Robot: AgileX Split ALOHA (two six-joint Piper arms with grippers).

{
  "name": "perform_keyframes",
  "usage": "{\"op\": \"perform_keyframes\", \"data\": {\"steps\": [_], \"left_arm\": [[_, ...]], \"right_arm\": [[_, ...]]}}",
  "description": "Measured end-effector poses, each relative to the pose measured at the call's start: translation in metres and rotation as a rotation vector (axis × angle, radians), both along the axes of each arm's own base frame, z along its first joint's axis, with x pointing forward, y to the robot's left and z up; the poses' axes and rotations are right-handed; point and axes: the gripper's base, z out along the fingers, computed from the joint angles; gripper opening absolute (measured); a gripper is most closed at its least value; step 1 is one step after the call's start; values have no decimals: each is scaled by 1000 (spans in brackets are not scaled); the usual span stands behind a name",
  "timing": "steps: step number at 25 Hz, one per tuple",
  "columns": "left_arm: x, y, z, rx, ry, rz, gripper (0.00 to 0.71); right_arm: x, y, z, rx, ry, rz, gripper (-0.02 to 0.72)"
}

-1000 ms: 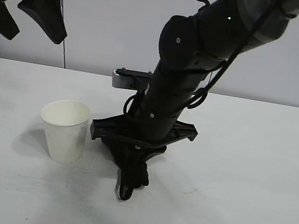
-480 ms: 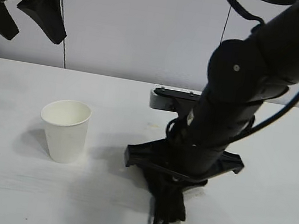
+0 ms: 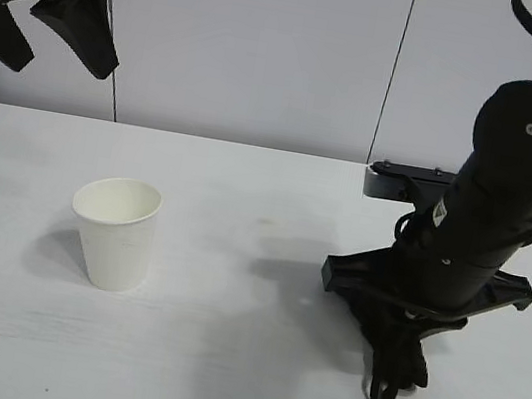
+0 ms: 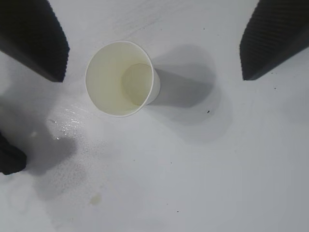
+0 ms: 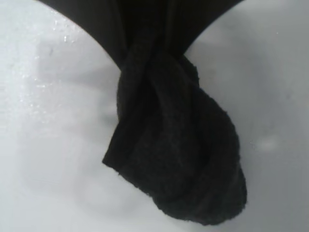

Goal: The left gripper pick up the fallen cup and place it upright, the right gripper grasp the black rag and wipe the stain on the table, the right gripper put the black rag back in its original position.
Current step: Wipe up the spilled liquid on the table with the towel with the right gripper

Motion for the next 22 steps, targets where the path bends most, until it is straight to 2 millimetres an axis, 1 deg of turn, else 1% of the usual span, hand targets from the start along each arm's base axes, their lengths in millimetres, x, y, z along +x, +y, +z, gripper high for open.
{"op": "perform_keyframes", "data": {"steps": [3,9,12,15,16,18,20,22], "left_arm": [[0,0,0,0,0,0,694],[0,0,0,0,0,0,694],[0,0,0,0,0,0,694],[0,0,0,0,0,0,694],[0,0,0,0,0,0,694],[0,0,0,0,0,0,694],[0,0,0,0,0,0,694],[0,0,0,0,0,0,694]], "right_arm": [[24,10,0,3,-19,-1,83],[85,38,5,25,-80,17,83],[114,51,2,39,-85,24,83],[134,65,2,52,-85,39,83],[139,72,3,54,-94,56,83],[142,88,0,45,-93,98,83],[140,108,0,42,-104,145,83],[132,127,0,43,-107,189,83]]}}
